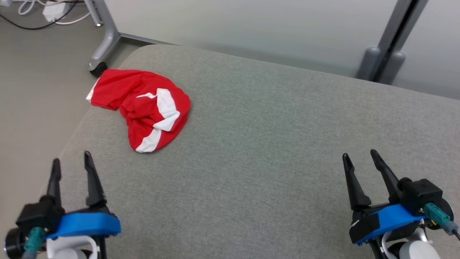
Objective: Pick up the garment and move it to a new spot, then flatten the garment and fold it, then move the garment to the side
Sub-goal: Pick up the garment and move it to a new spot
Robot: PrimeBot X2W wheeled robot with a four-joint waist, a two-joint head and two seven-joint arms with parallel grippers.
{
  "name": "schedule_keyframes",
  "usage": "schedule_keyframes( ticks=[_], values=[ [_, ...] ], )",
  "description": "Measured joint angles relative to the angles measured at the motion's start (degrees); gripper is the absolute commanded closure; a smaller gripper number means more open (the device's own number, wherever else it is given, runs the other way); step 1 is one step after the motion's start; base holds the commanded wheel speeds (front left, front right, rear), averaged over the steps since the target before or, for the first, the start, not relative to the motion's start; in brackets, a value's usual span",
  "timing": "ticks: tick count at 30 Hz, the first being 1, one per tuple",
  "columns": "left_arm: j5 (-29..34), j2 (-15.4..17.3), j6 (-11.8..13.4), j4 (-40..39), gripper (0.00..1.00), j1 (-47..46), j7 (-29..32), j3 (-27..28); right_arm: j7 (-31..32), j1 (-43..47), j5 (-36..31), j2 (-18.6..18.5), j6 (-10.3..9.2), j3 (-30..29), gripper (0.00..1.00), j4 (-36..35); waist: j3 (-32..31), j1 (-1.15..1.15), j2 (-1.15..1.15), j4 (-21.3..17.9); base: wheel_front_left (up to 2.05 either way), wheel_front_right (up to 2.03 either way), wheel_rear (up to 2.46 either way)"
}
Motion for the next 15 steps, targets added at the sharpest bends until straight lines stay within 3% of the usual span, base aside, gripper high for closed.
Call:
schedule_keyframes(
  ticks=[15],
  values=[
    [-2.4,8.9,-2.8,5.5,0.0,-22.1,4.2,3.3,2.5,-3.5,-2.3,-2.4,0.0,-3.1,0.0,-7.3,9.8,0.01,0.0,-8.8,0.0,0.0,0.0]
  ],
)
